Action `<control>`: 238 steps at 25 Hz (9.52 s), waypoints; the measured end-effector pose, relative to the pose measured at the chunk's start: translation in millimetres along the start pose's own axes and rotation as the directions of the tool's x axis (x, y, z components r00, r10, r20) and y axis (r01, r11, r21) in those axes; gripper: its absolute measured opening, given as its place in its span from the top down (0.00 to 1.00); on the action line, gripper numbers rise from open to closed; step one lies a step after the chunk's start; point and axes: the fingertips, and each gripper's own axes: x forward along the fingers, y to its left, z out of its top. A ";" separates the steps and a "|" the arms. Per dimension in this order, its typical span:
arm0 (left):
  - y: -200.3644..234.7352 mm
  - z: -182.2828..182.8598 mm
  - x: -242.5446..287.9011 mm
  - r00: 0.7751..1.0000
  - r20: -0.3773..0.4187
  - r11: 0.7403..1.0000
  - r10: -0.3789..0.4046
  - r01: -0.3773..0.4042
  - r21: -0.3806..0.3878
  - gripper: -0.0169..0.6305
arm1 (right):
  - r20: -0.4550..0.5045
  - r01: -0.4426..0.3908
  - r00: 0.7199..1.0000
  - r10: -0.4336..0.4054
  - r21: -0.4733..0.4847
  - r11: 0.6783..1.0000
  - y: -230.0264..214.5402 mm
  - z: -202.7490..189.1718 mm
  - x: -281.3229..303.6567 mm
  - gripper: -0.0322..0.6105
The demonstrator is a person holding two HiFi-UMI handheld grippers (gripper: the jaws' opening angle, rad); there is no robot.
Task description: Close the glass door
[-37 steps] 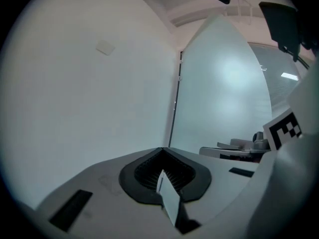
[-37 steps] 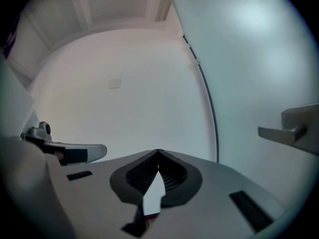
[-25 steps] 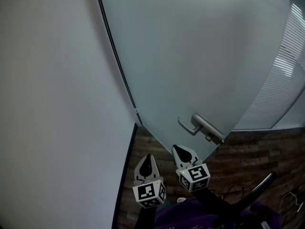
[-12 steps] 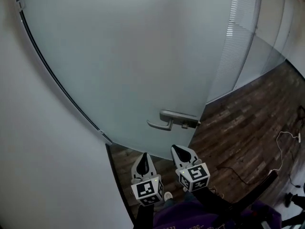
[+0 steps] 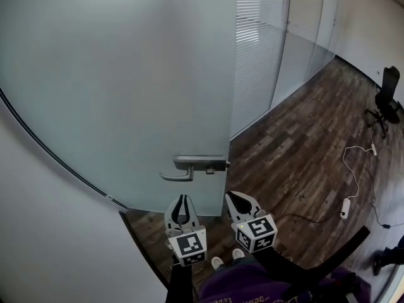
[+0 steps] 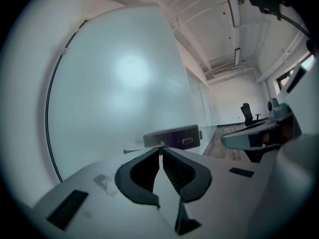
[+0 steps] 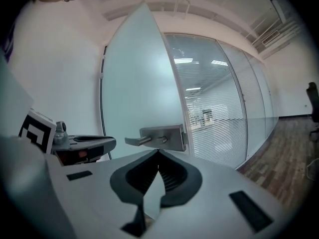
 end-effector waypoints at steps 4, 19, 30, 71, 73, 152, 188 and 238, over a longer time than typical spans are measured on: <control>-7.8 3.8 14.6 1.000 -0.011 0.965 -0.021 0.023 0.261 0.89 | 0.017 -0.014 1.000 0.014 0.007 1.000 -4.5 5.3 3.1 0.95; 17.9 -33.8 88.3 0.979 -0.196 0.417 0.055 0.156 0.896 0.75 | 0.021 -0.046 0.999 0.045 0.041 0.998 -11.9 1.0 15.7 0.95; 17.4 -35.0 99.2 0.972 -0.230 0.480 0.047 0.180 0.859 0.78 | 0.016 -0.002 1.000 0.001 0.039 0.999 -12.8 -1.4 18.9 0.95; 27.8 -27.2 264.6 0.918 -0.345 0.600 0.193 0.168 0.782 0.78 | -0.021 -0.130 0.991 0.130 -0.016 0.991 -112.4 14.4 133.0 0.95; 34.4 -25.9 276.8 0.919 -0.336 0.600 0.208 0.152 0.785 0.78 | -0.027 -0.138 0.990 0.138 -0.016 0.990 -118.7 13.3 141.6 0.95; 168.7 8.4 520.8 0.783 -0.504 0.750 0.365 0.073 0.657 0.80 | -0.092 -0.344 0.937 0.337 -0.061 0.937 -169.6 125.4 474.6 0.95; 182.3 -12.0 554.7 0.766 -0.515 0.762 0.386 0.051 0.646 0.80 | -0.108 -0.385 0.919 0.379 -0.048 0.922 -169.6 111.0 520.5 0.95; 200.4 -9.7 564.2 0.813 -0.406 0.721 0.417 -0.024 0.692 0.74 | -0.064 -0.288 0.956 0.285 -0.051 0.956 -188.2 123.1 534.5 0.95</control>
